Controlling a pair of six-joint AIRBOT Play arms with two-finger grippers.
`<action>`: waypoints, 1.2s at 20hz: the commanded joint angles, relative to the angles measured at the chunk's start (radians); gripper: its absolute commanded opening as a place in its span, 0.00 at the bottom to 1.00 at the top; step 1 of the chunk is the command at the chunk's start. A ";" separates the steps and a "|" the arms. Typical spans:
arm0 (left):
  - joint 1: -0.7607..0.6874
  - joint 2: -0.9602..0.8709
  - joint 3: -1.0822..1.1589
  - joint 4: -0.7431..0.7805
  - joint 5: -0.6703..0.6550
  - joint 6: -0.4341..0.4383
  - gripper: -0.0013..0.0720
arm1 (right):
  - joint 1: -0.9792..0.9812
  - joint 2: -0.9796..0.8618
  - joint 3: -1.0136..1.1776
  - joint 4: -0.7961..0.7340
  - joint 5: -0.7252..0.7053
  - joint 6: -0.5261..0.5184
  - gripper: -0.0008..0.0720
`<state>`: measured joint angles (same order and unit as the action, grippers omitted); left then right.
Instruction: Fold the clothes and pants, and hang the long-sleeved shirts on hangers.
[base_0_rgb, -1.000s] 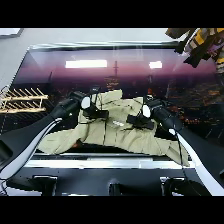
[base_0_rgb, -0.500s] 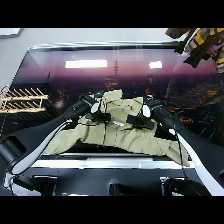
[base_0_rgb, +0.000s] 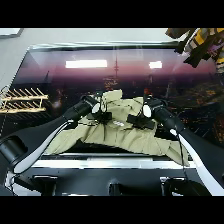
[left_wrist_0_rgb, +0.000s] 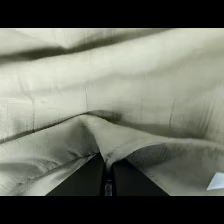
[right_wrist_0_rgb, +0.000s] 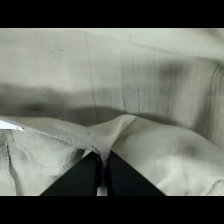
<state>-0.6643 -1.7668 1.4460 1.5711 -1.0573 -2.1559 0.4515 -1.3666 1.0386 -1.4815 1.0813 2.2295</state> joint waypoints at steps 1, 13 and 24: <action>0.014 0.006 0.036 0.005 -0.074 0.008 0.04 | 0.001 0.034 0.002 -0.016 0.003 -0.010 0.06; 0.039 0.251 0.661 0.143 -0.379 0.103 0.04 | -0.002 0.115 0.834 -0.162 0.456 -0.180 0.05; 0.039 0.624 0.628 0.111 -0.267 0.103 0.04 | -0.001 0.348 1.073 -0.058 0.354 -0.228 0.05</action>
<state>-0.6266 -1.2091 2.0727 1.6752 -1.3426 -2.0502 0.4511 -1.0836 2.0949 -1.5570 1.4734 2.0163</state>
